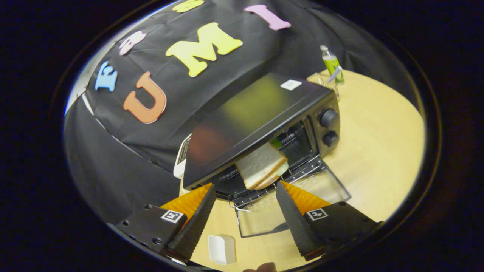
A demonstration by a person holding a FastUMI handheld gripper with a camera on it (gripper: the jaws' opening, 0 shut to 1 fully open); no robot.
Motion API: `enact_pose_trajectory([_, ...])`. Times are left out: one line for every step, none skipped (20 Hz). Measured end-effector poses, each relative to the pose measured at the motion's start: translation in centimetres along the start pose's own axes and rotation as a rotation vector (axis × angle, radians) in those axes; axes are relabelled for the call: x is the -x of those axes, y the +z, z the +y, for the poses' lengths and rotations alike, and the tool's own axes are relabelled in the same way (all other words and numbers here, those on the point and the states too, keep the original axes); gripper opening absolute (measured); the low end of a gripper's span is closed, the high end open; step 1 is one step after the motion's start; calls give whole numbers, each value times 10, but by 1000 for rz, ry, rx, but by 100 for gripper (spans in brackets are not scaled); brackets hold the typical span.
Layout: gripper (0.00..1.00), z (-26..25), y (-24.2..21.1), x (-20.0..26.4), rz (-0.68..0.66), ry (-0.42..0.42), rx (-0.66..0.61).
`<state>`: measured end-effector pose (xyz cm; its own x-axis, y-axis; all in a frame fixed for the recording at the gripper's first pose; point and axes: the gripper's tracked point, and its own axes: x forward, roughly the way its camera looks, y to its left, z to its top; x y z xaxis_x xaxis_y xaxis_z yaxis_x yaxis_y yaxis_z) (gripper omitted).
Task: Open the toaster oven, put the food inside, and close the toaster oven door.
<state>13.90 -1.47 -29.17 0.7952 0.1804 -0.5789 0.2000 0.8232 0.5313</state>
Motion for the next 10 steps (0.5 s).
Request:
enact_pose_trajectory([100, 0, 1, 13, -17, -14, 41])
enact_pose_trajectory([100, -2, -2, 27, -32, -29, 83])
enact_pose_trajectory([100, -6, -5, 39, -44, -48, 121])
enact_pose_trajectory([100, -11, -11, 50, -51, -65, 154])
enact_pose_trajectory([100, -16, -18, 60, -62, -80, 187])
enact_pose_trajectory([100, -25, -31, 66, -57, -102, 220])
enact_pose_trajectory([100, -32, -49, 68, -38, -114, 246])
enact_pose_trajectory([100, -39, -66, 68, -18, -127, 274])
enact_pose_trajectory([100, -48, -85, 64, 8, -140, 296])
enact_pose_trajectory([100, -56, -102, 57, 32, -152, 321])
